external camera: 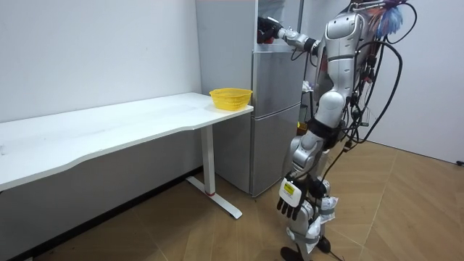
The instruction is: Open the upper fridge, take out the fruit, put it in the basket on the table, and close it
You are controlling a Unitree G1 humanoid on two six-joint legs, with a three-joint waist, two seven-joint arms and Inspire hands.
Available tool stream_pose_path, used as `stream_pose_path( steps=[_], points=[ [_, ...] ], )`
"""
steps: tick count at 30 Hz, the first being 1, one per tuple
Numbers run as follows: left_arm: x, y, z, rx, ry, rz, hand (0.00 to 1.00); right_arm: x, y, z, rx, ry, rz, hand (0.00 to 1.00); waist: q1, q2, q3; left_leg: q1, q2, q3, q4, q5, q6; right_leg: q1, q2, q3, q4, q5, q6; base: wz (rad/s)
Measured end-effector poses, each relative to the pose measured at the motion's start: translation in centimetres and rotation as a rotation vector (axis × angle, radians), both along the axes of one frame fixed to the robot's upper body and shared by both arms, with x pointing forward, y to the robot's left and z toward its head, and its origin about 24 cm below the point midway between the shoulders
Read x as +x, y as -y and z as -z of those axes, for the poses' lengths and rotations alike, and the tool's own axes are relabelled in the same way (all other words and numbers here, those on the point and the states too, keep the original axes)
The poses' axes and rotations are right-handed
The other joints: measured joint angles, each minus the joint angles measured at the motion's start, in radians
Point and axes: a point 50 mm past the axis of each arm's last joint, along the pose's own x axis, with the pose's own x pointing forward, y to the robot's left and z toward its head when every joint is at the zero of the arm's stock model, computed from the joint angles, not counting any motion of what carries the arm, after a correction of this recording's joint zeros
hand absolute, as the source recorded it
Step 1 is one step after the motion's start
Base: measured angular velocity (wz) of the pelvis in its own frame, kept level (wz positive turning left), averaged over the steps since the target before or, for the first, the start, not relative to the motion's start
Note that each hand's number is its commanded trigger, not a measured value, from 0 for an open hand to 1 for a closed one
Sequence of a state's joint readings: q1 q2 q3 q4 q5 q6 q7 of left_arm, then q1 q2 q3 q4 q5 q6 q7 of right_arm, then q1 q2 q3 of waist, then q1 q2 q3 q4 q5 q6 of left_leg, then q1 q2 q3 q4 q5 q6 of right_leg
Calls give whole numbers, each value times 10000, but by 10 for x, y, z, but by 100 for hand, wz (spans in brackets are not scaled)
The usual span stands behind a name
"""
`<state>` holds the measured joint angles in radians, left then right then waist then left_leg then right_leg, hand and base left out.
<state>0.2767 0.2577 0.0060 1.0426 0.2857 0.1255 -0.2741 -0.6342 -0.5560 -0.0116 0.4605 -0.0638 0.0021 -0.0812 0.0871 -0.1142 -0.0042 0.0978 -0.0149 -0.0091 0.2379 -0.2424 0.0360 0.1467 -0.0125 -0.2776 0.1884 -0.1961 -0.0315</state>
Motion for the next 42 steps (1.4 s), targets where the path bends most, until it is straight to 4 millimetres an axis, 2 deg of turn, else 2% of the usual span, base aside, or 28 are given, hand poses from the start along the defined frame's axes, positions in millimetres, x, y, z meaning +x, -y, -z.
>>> stream_pose_path(
  steps=[4,21,22,24,29,33,42],
  points=[
    [-3,-1,0,41,-156,-58,0,4,0,5,714,-275,-178,0,-13,133,-11,27,8,0,22,7,-4,38,-7,-2,6,10,-15,0],
    [2,-1,0,122,-77,-52,0,5,3,8,1339,-488,-442,0,-30,220,-15,17,7,-1,53,20,-10,78,-10,-2,-76,14,-28,0],
    [3,-1,0,129,-61,-49,0,5,3,8,1342,-482,-448,38,-32,225,-14,17,7,-2,52,22,-9,81,-10,-3,-76,13,-28,0],
    [3,-1,0,132,-42,-43,0,5,3,8,1343,-483,-453,100,-32,224,-14,18,8,-1,52,23,-10,84,-10,-4,-76,12,-28,0],
    [3,-1,0,301,7,-47,0,6,5,5,1162,-488,-452,100,-7,208,-6,65,7,6,9,24,-9,90,-10,17,-64,10,-28,0],
    [3,-2,0,355,15,-57,0,6,12,1,636,-598,-171,100,22,140,38,172,8,19,-50,24,-9,114,-10,18,-67,-9,-33,0],
    [6,-1,0,309,70,-96,0,7,13,-8,230,-399,-25,100,52,85,38,194,11,18,-132,24,-10,133,4,8,-164,-11,-31,0]
  ],
)
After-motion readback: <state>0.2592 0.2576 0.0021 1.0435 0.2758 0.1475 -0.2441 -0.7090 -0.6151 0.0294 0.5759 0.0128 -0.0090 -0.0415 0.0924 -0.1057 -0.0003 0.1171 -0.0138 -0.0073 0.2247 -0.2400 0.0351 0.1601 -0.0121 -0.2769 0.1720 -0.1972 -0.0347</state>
